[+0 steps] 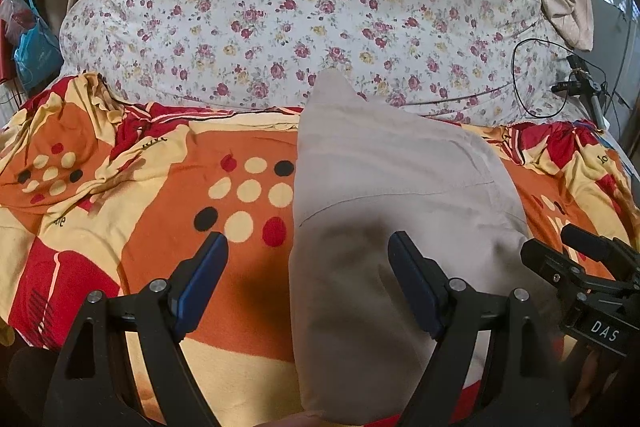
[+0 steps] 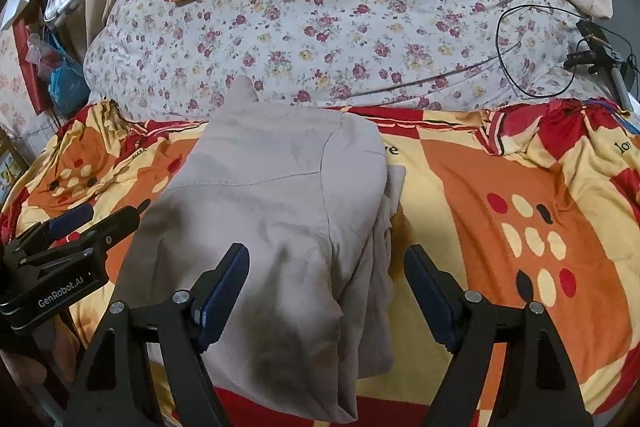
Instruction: Fold large clothes
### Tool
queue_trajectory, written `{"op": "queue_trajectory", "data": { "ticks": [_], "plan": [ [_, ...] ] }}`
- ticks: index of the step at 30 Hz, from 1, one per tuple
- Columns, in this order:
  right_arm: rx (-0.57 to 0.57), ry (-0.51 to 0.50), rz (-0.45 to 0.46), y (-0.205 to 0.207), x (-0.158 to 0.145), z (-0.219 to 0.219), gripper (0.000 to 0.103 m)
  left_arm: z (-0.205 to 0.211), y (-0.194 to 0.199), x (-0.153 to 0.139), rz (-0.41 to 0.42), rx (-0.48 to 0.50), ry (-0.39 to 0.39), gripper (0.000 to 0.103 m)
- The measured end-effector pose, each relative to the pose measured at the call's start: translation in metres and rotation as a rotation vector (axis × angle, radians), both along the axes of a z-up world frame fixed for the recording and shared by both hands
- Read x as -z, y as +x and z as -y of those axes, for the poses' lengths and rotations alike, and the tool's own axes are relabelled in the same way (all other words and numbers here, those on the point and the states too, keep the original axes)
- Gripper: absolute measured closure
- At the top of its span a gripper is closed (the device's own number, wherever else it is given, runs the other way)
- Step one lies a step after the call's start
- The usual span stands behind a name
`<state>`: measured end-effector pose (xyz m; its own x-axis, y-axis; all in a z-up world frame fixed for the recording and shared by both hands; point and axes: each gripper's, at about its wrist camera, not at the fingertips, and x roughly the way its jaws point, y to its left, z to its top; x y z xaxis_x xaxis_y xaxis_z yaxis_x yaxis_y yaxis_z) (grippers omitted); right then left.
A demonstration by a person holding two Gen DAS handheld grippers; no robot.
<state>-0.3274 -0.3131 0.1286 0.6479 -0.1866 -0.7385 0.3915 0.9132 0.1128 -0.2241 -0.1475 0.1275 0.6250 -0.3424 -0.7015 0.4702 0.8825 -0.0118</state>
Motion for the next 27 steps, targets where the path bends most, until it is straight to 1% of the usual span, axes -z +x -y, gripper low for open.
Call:
{"op": "queue_trajectory", "data": {
  "ticks": [27],
  "plan": [
    [-0.01, 0.007, -0.029, 0.0044, 0.0095, -0.0008, 0.022, 0.0016, 0.0005, 0.0065, -0.009, -0.004, 0.013, 0.021]
  ]
}}
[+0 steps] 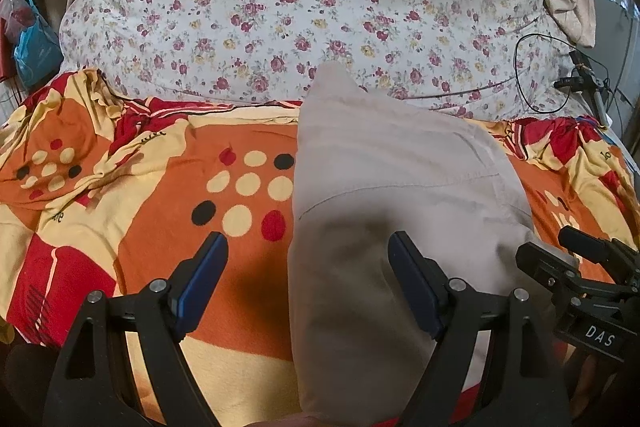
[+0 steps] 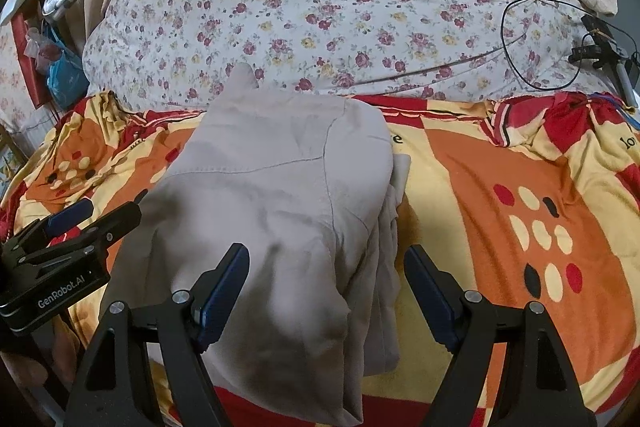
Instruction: Fold large clothes
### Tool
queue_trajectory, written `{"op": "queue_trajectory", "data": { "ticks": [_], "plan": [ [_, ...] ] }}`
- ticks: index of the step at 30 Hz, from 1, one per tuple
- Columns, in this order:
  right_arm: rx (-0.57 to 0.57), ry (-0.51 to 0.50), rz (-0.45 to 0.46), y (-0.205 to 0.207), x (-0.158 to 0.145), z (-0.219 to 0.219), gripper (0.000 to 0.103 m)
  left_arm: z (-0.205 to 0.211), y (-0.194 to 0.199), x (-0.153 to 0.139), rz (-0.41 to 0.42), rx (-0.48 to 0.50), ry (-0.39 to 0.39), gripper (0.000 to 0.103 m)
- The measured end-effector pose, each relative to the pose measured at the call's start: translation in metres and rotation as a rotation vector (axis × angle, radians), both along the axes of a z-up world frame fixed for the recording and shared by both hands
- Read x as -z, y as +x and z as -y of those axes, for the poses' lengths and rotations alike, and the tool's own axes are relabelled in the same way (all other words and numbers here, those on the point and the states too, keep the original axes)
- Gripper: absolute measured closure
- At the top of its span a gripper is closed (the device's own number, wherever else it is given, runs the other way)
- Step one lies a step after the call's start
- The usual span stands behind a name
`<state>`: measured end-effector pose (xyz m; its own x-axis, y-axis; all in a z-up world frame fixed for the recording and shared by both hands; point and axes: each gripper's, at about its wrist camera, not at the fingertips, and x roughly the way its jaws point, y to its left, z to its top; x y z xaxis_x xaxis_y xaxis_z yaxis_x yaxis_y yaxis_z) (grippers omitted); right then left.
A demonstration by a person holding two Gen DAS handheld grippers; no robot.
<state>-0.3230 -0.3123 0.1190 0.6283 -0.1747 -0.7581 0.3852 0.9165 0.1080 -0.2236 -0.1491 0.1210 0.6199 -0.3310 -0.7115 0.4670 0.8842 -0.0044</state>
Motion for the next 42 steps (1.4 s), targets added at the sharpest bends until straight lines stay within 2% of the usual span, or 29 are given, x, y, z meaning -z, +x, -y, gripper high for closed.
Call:
{"op": "queue_trajectory", "data": {
  "ticks": [42],
  "plan": [
    [-0.021, 0.021, -0.03, 0.0063, 0.0082, 0.0032, 0.022, 0.0025, -0.0012, 0.0085, -0.022, 0.005, 0.011, 0.021]
  ]
}}
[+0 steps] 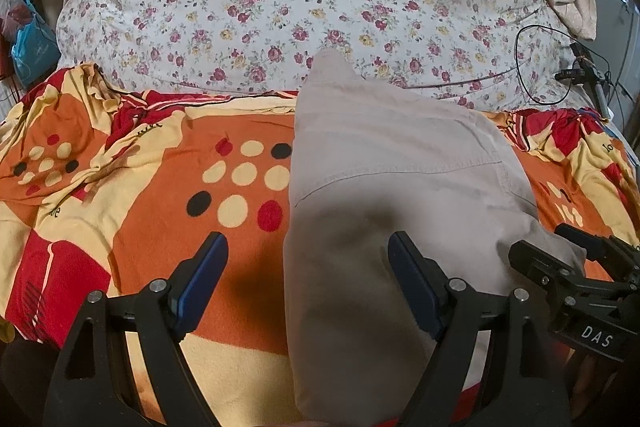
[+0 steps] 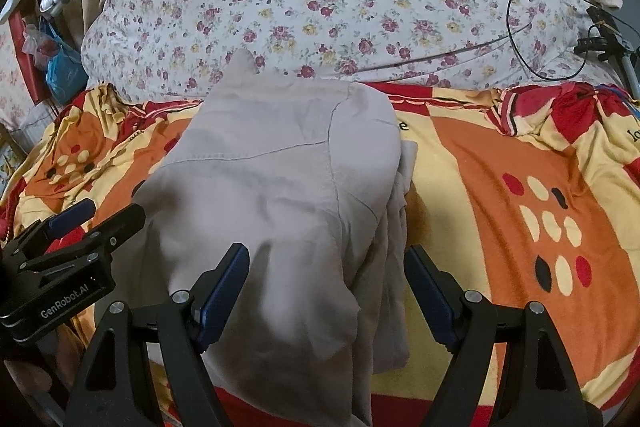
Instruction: Fold large clothes
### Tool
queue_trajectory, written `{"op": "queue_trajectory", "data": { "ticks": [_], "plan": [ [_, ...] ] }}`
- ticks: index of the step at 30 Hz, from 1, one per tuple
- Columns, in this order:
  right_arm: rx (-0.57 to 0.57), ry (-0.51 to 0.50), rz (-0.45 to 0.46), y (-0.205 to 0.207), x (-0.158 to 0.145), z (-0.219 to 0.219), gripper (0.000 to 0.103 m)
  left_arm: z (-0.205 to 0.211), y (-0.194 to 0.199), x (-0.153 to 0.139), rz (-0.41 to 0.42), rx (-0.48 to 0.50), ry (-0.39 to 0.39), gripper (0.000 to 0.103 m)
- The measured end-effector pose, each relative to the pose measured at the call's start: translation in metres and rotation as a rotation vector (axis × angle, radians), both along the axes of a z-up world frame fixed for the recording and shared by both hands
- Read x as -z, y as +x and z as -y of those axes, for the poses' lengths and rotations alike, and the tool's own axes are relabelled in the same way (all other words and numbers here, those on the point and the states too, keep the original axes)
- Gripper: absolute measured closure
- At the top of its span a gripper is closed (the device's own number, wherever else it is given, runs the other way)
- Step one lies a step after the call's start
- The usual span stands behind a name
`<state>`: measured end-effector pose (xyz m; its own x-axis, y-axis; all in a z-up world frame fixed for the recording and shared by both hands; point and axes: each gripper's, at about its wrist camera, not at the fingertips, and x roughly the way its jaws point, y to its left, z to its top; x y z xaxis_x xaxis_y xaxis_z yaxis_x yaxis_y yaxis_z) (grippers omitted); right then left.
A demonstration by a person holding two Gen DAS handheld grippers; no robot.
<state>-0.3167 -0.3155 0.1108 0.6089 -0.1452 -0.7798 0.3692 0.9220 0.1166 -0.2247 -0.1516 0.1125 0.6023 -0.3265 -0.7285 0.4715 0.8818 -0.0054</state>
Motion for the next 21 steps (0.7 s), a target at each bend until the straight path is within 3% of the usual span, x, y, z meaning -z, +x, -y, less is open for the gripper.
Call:
{"op": "queue_trajectory", "data": {
  "ticks": [21],
  "plan": [
    [-0.024, 0.004, 0.004, 0.0033, 0.0013, -0.0027, 0.022, -0.0012, 0.0067, 0.005, -0.01, 0.028, -0.008, 0.021]
  ]
}}
